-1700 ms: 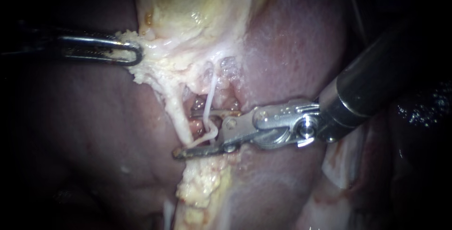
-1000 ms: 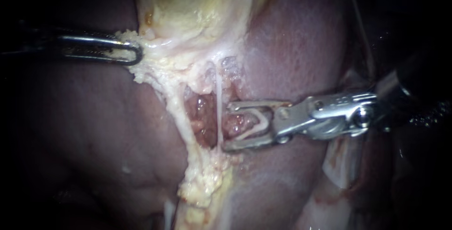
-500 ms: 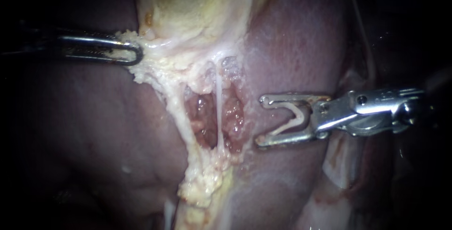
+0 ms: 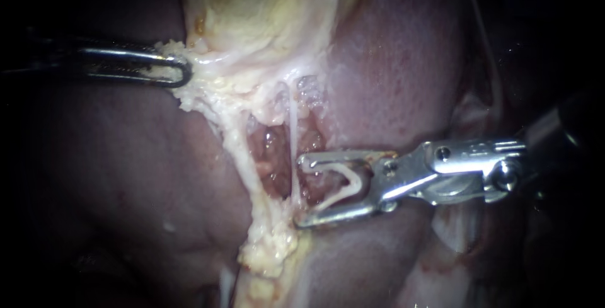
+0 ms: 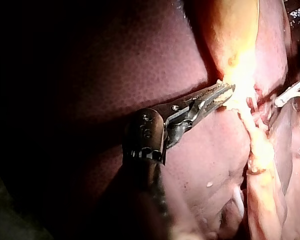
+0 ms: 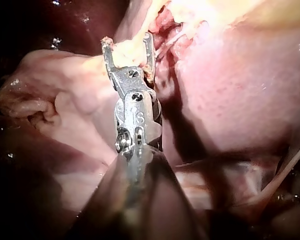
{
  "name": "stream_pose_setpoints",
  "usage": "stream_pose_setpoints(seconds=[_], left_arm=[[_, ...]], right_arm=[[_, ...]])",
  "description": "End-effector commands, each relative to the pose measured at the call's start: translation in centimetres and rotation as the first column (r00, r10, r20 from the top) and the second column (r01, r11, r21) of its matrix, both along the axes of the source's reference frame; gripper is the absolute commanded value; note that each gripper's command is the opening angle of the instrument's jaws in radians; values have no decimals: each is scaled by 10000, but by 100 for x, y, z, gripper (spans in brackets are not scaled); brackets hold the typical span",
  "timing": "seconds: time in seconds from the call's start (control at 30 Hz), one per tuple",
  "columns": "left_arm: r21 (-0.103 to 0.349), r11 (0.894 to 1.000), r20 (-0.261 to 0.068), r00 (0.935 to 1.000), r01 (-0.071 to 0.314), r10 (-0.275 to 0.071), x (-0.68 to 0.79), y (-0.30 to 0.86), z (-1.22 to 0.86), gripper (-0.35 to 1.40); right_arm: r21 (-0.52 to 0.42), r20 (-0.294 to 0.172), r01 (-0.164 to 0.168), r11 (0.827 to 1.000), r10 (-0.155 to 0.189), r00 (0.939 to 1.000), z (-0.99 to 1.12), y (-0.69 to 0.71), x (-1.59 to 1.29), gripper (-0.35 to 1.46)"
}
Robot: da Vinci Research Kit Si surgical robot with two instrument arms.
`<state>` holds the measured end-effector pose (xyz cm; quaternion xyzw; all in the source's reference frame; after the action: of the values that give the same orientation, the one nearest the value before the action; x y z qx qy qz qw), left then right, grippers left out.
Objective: Clipping first clip left tube
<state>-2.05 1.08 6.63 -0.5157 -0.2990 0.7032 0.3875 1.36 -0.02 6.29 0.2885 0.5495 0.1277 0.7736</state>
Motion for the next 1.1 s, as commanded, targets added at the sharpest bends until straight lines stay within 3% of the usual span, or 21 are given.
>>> stream_pose_setpoints(seconds=[0.03, 0.27, 0.6, 0.9, 1.1], left_arm=[[0, 10000, -4, 10000, 3, -3, 0, 0, 0, -35], [-1, 10000, -6, 10000, 4, -4, 0, 0, 0, -35], [-8, 10000, -14, 10000, 13, -13, -1, -1, 1, -35], [-9, 10000, -16, 10000, 16, -16, -2, -1, 1, -35], [-10, 10000, -17, 10000, 17, -17, -2, -2, 1, -35]], right_arm=[[30, 25, 17, 10000, -17, 10000, 4, -2, 3, 49], [247, 63, 143, 9996, -145, 9999, 34, -9, 19, 49], [369, 212, 69, 9993, -77, 9997, 79, -7, 21, 49], [391, 229, 73, 9992, -82, 9997, 91, -4, 20, 49], [443, 78, 96, 9990, -100, 9999, 94, -10, 20, 49]])
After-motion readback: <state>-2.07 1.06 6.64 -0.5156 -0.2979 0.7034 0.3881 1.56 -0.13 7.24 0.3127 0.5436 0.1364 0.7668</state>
